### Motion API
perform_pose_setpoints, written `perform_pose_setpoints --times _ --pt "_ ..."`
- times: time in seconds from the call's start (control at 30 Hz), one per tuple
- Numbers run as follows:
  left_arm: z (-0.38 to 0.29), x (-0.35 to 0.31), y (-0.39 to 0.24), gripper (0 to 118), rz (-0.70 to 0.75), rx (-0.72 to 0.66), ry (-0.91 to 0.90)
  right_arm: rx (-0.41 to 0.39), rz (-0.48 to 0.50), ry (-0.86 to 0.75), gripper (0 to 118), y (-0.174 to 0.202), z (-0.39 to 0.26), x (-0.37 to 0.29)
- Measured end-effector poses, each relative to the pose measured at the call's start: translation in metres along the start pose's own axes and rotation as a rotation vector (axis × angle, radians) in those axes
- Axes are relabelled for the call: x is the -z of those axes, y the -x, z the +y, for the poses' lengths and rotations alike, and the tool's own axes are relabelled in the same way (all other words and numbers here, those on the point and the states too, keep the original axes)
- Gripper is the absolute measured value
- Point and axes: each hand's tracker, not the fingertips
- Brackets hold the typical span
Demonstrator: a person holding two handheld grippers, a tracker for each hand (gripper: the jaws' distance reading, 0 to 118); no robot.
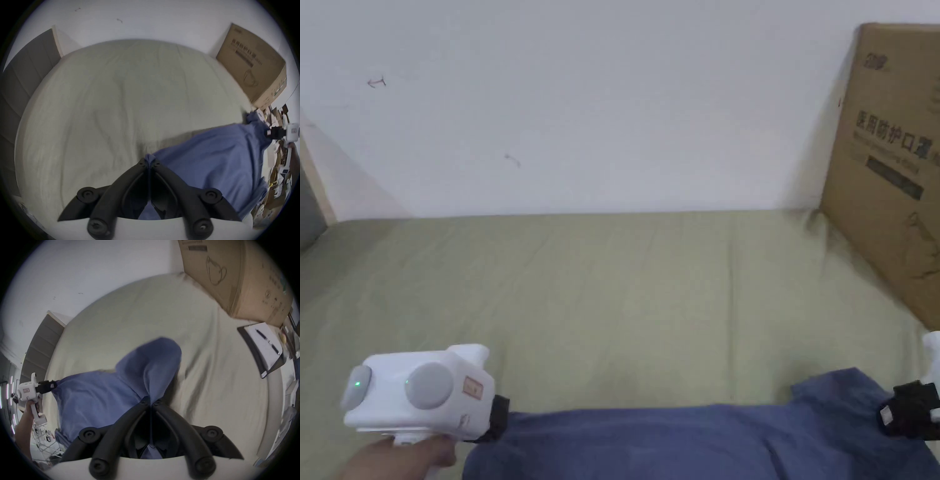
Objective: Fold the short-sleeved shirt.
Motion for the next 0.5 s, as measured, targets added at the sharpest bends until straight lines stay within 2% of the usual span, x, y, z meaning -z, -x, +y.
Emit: perform_pose_setpoints --times 0.07,0.13,0.27,0.33,0.4,0.5 --pt "0.006 -0.044 0.003 0 -0.015 0.018 -0.083 0.020 0.116 -0.070 0 0.000 -0.004 -0.042" --pt "0.012 -0.091 0.001 0 -0.038 0.047 -0.135 0.072 0.165 -0.138 0 0.000 -0.013 -0.086" --pt "0.010 -0.180 -0.003 0 -0.038 0.108 -0.259 0.058 0.133 -0.249 0 0.006 -0.031 -0.167" --pt "0.009 -0.224 -0.001 0 -0.096 0.085 -0.337 -0.021 0.083 -0.314 0 0.018 -0.037 -0.208" --pt "0.013 -0.259 -0.002 0 -0.115 0.068 -0.390 -0.105 0.074 -0.348 0 0.029 -0.040 -0.241" --pt "0.021 -0.303 -0.007 0 -0.093 0.112 -0.457 -0.093 0.055 -0.418 0 0.043 -0.035 -0.282"
